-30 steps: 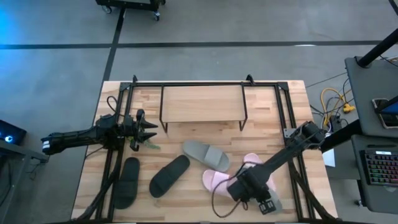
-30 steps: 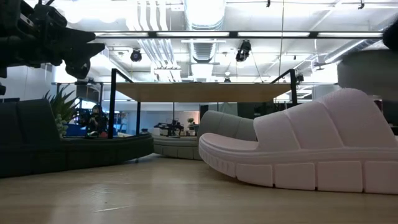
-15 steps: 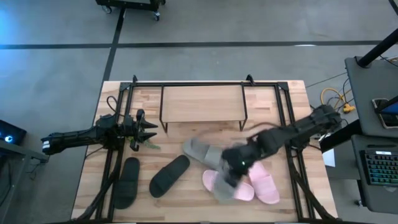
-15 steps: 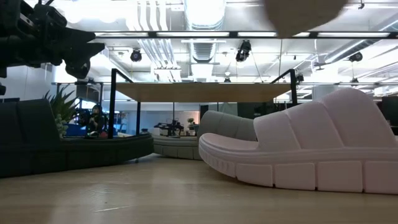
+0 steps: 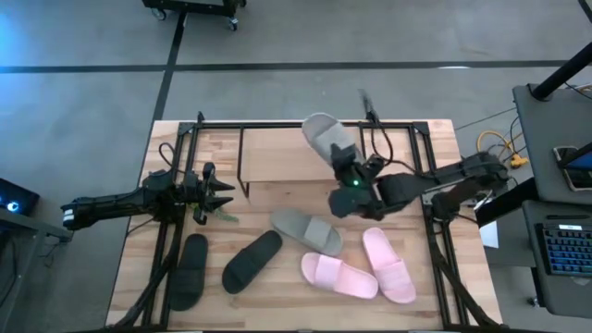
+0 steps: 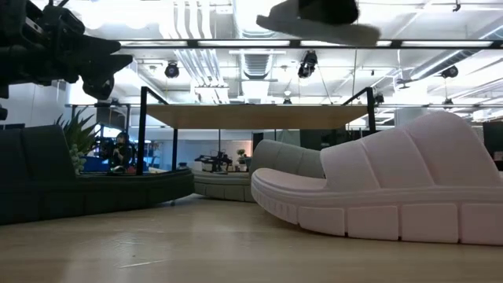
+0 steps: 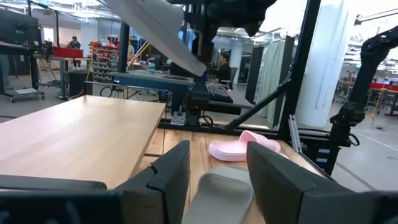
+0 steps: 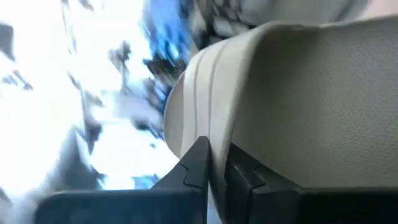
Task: Pick and place slides into the shelf
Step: Put the right gray slide on the shelf
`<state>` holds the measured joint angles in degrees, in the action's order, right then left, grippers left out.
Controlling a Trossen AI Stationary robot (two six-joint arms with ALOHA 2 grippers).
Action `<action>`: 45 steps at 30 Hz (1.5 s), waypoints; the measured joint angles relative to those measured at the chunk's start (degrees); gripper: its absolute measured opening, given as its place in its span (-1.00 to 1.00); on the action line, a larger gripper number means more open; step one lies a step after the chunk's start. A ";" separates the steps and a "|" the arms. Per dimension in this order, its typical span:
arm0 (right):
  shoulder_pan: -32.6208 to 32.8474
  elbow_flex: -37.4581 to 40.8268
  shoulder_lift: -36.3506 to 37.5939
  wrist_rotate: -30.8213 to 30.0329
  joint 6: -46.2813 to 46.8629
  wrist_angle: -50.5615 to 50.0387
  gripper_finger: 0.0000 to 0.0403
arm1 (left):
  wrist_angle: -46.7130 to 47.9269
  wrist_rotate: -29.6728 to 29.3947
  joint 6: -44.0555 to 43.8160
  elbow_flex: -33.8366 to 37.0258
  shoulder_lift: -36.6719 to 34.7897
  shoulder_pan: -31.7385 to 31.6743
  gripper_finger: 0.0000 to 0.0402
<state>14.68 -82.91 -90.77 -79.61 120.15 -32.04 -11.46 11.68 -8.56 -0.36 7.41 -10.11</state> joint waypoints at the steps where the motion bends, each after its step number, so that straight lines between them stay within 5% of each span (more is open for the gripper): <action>1: -0.74 0.00 -0.77 0.17 0.11 1.49 -0.88 | -0.02 0.00 0.00 0.00 -0.04 0.02 -0.28; 5: -4.41 0.02 -3.94 3.48 3.00 8.80 -0.81 | -0.08 0.00 0.00 0.00 -0.05 0.02 -0.28; 11: -8.92 0.04 -6.58 -3.71 7.80 10.86 -0.67 | -0.03 0.00 0.00 0.00 0.05 0.00 -0.28; 22: -15.63 0.00 -6.35 13.27 11.29 4.18 -0.41 | -0.02 0.00 0.00 0.00 0.03 0.00 -0.28; 29: -15.82 0.16 -7.62 7.94 10.02 2.02 -0.30 | -0.02 0.00 0.00 0.00 -0.02 0.00 -0.28; 35: -18.16 0.30 -7.69 16.25 7.37 1.69 -0.20 | -0.01 0.00 0.00 0.00 0.05 0.00 -0.28; 45: -19.19 0.55 -8.69 16.97 7.31 -1.18 0.11 | -0.02 0.00 0.00 0.00 0.03 0.00 -0.28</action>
<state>-4.51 -82.37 -99.46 -62.63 127.46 -33.22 -11.49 11.68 -8.56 -0.36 7.45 -10.11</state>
